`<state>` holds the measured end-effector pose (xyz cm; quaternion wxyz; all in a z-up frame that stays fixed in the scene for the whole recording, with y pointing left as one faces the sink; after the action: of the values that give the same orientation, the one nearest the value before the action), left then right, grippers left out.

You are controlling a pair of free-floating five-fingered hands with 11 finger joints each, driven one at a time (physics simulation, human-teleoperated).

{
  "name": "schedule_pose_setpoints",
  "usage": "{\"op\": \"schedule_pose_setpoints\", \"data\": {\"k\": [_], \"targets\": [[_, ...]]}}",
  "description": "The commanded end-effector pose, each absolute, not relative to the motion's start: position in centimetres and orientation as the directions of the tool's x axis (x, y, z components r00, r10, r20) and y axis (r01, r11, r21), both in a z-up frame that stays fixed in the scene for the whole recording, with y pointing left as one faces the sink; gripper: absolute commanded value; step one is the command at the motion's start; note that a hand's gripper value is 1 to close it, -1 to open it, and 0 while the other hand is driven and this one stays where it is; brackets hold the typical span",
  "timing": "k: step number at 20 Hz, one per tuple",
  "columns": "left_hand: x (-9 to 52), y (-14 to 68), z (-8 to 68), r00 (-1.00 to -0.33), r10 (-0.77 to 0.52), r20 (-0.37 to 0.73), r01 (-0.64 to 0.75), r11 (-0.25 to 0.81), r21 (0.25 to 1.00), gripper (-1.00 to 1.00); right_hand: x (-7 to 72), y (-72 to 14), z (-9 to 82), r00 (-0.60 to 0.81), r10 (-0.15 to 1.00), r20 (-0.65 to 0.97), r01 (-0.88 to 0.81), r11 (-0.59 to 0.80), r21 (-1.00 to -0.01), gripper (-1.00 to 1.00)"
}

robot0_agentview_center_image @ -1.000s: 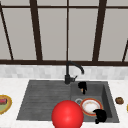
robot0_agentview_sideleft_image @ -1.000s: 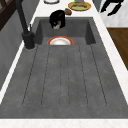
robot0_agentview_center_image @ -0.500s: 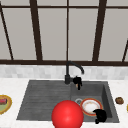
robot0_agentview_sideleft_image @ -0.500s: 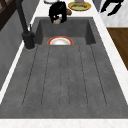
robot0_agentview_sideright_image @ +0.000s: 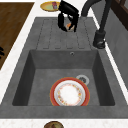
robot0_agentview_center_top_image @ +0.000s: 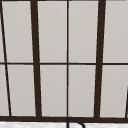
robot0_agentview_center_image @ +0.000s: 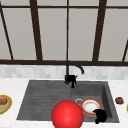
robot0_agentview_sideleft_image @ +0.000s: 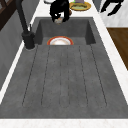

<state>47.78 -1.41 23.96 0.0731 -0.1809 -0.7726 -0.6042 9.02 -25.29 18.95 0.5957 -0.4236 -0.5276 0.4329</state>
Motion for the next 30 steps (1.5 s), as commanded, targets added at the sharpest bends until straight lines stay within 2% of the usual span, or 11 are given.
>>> {"op": "schedule_pose_setpoints", "data": {"k": [1,15,30], "targets": [[46.9,0.9,24.7,-0.929,0.166,0.332,0.362,0.214,0.907,1.00,9.0,-25.3,19.0,0.069,0.963,0.262,-0.069,0.266,-0.961,0.00],[44.7,8.8,26.5,-0.933,0.136,0.333,0.356,0.218,0.909,1.00,9.0,-25.3,19.0,0.069,0.963,0.262,-0.069,0.266,-0.961,0.00],[37.7,19.1,25.0,-0.938,0.160,0.306,0.337,0.221,0.915,1.00,9.0,-25.3,19.0,0.069,0.963,0.262,-0.069,0.266,-0.961,0.00]]}}
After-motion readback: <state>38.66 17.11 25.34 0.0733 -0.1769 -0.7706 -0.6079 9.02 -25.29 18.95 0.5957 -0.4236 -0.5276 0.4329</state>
